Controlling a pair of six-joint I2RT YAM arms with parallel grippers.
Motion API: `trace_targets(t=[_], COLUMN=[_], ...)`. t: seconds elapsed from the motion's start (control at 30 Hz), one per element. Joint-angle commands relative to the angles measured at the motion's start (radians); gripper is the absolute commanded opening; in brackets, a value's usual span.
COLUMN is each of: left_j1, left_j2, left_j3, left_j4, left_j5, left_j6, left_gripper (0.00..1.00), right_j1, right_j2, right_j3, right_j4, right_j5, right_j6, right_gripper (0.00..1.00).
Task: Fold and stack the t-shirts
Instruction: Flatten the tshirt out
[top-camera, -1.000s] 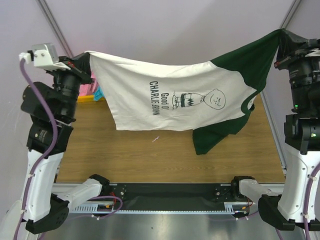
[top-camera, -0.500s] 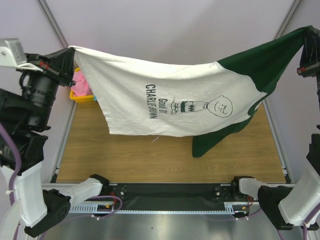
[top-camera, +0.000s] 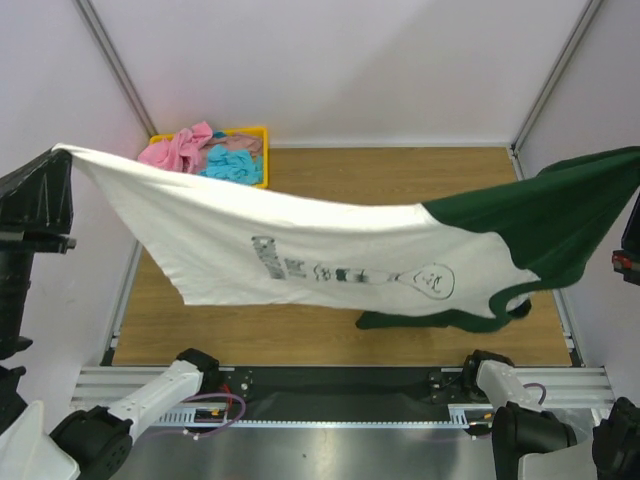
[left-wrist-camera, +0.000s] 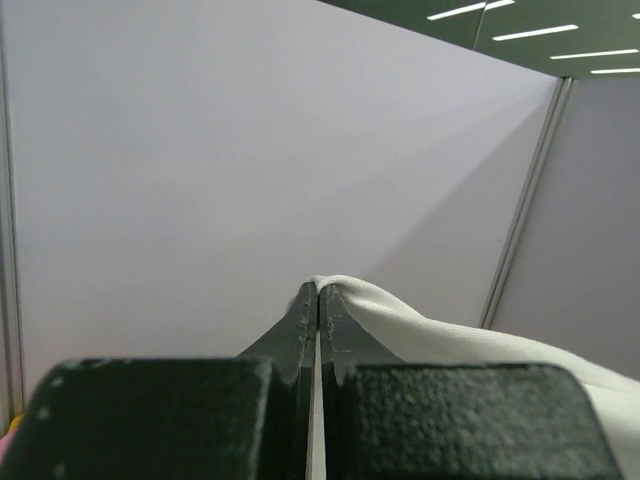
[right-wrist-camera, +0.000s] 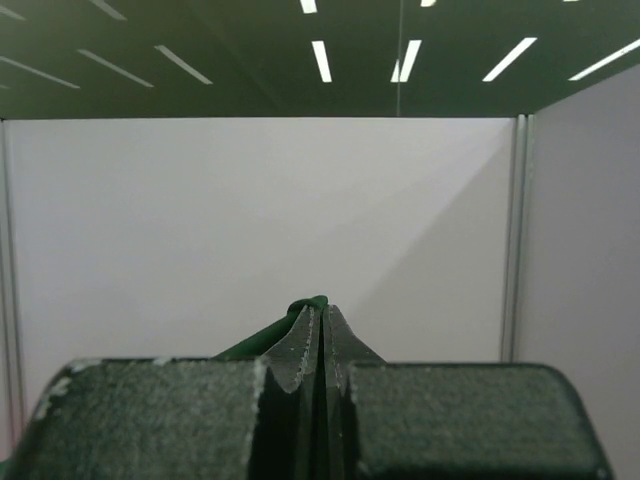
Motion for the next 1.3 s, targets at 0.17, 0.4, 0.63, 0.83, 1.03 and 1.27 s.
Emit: trace_targets(t=[0.17, 0.4, 0.63, 0.83, 1.03, 1.27], left_j1=[0.009, 0.009, 0.009, 0.009, 0.008, 0.02], left_j2=[0.051, 0.14, 0.188, 0.232, 0.321, 0.392], left_j3=[-0.121, -0.371, -0.642, -0.838, -0.903, -0.925], left_j4=[0.039, 0.16, 0.3, 0.436, 0.502, 0.547], left_j5=[-0.082, -0.135, -0.158, -0.178, -0.21, -0.227], left_j6=[-0.012, -0.048, -0.094, -0.142, -0.159, -0.16], left_gripper=[0.0, 0.0, 0.0, 0.0, 0.0, 0.0], right_j1=[-0.02, -0.02, -0.015, 0.069, 0.124, 0.129], right_j2=[0.074, 0.082, 0.086, 0.135, 0.235, 0.31], right_j3=[-0.212, -0.523, -0.949, -1.206, -1.279, -1.321], right_j4=[0.043, 0.193, 0.406, 0.578, 0.659, 0.755], right_j5=[-0.096, -0.112, -0.095, -0.027, 0.034, 0.043], right_j6=[0.07, 0.096, 0.13, 0.101, 0.059, 0.068], right_gripper=[0.0, 0.0, 0.0, 0.0, 0.0, 0.0])
